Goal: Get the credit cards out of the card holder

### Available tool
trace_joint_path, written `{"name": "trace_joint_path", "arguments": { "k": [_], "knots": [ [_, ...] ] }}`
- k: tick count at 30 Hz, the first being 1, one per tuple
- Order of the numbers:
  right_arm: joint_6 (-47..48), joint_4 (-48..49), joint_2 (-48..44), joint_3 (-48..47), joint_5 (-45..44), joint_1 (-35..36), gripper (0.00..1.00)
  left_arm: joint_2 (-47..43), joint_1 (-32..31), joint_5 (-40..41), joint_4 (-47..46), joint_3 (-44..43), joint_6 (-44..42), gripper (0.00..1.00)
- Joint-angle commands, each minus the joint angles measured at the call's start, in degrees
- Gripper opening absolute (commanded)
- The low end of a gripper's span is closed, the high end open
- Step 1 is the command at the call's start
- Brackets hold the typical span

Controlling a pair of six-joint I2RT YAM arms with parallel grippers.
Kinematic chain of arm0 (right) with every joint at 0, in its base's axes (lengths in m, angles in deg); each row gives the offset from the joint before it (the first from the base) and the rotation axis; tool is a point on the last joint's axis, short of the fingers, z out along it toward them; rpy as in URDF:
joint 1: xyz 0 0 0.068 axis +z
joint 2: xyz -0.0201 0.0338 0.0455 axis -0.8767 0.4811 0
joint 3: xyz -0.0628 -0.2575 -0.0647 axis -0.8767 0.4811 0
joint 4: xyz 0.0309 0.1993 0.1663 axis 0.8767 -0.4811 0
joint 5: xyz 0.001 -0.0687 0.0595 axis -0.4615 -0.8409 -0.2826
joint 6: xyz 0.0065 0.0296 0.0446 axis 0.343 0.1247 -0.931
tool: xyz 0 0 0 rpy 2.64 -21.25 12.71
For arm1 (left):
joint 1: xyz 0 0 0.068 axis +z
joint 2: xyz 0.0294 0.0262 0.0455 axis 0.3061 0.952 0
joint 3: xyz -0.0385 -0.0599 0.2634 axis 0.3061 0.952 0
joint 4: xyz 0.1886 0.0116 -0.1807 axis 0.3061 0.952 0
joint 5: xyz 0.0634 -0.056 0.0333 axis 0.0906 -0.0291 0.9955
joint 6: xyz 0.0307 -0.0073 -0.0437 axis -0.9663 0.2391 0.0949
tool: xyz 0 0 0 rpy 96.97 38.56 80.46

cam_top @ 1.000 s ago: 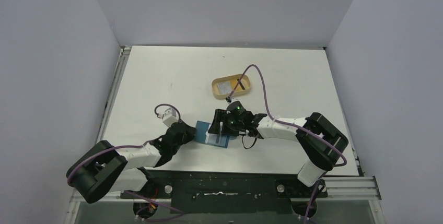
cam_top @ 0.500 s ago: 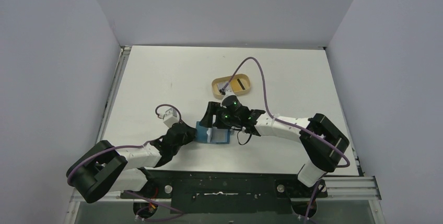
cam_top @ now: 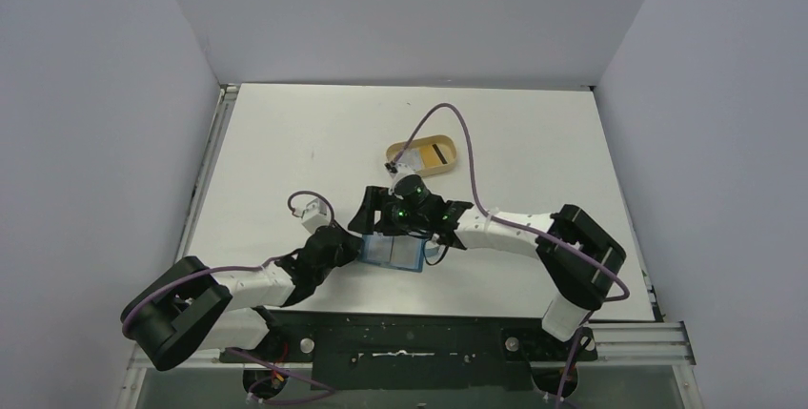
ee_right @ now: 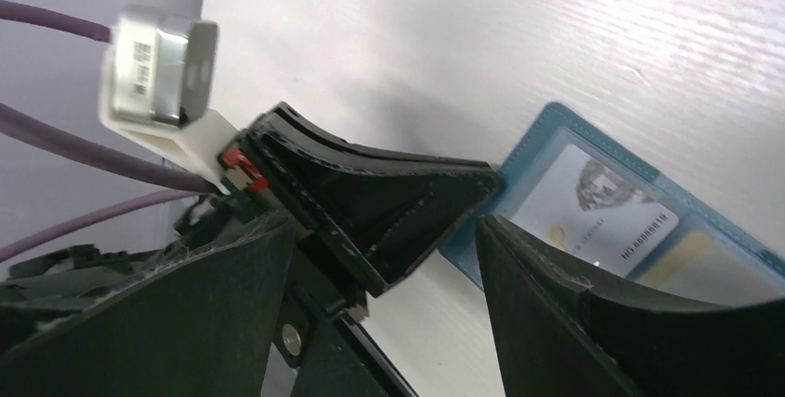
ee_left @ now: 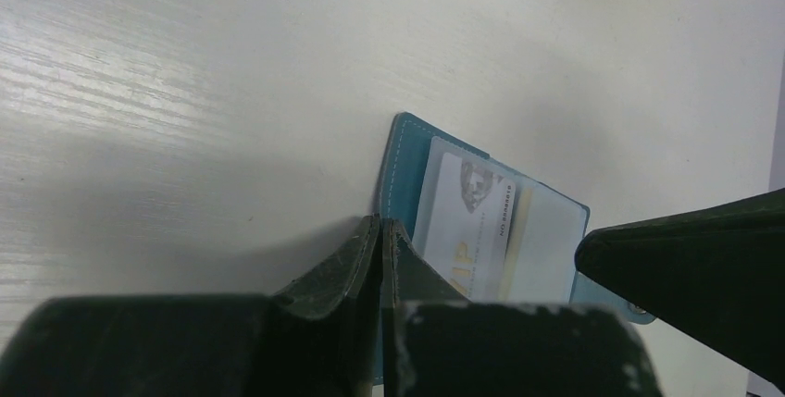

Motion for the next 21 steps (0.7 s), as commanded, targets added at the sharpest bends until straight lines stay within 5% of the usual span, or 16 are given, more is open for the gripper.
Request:
{"name": "trace_joint_path", "arguments": {
  "k": [1,12,21],
  "knots": [
    [-0.4,2.5,-4.9,4.1,-3.6,-1.0,0.73,-1.4,-0.3,-0.4,-1.7,0.3,0.2,0.00],
    [-2.8,8.0,-2.4,14.1,-1.4,-3.4,0.74,0.2,-1.0,1.6,1.1,-0.4,-0.7,0.00],
    [-4.3,10.5,3.9,13.2,2.6,-3.1,0.74,4.2,-1.5,2.1,0.1,-0.7,0.0,0.00]
  ]
}}
